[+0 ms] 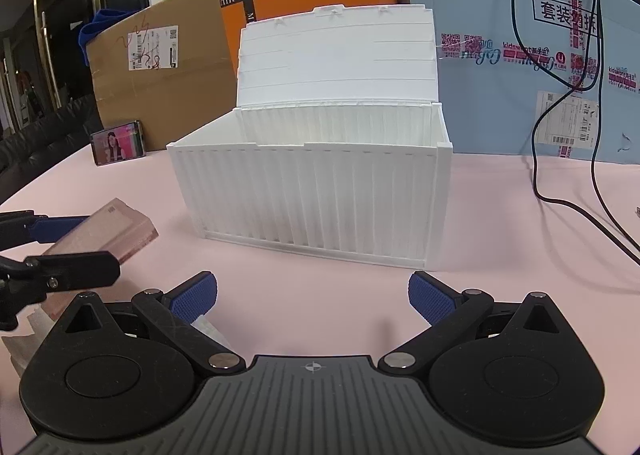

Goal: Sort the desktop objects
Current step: 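Lift the pink case with the left tool and carry it to the white box, then lower the pink case into the white box and open the left tool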

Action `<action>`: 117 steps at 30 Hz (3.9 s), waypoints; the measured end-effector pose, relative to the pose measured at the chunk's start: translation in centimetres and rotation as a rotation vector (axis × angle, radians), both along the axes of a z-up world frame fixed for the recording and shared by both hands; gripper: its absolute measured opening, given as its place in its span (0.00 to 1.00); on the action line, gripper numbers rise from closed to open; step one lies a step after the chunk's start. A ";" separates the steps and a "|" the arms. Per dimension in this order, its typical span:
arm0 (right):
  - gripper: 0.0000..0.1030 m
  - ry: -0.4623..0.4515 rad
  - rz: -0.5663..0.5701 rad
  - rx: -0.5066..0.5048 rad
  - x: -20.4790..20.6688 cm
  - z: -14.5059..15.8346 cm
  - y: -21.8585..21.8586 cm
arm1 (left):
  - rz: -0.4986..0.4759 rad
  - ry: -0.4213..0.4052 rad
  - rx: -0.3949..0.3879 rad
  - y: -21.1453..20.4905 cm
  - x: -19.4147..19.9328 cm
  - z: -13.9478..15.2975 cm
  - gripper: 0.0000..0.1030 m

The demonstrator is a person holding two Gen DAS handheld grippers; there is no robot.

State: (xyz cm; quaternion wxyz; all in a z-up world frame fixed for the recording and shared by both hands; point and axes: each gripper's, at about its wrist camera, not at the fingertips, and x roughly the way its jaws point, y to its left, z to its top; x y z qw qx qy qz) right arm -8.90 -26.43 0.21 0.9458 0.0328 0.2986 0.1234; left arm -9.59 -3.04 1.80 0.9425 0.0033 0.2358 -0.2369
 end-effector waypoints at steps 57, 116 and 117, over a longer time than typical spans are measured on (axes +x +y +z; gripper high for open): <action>1.00 -0.175 -0.281 0.090 6.1 3.3 -4.9 | -0.376 -0.153 0.231 -8.5 16.0 3.6 0.76; 1.00 -0.128 -0.305 0.128 6.6 2.5 -6.1 | -0.328 -0.060 0.255 -8.2 17.2 4.1 0.37; 1.00 -0.127 -0.304 0.128 6.6 2.5 -6.1 | -0.341 -0.050 0.245 -8.3 17.4 4.2 0.37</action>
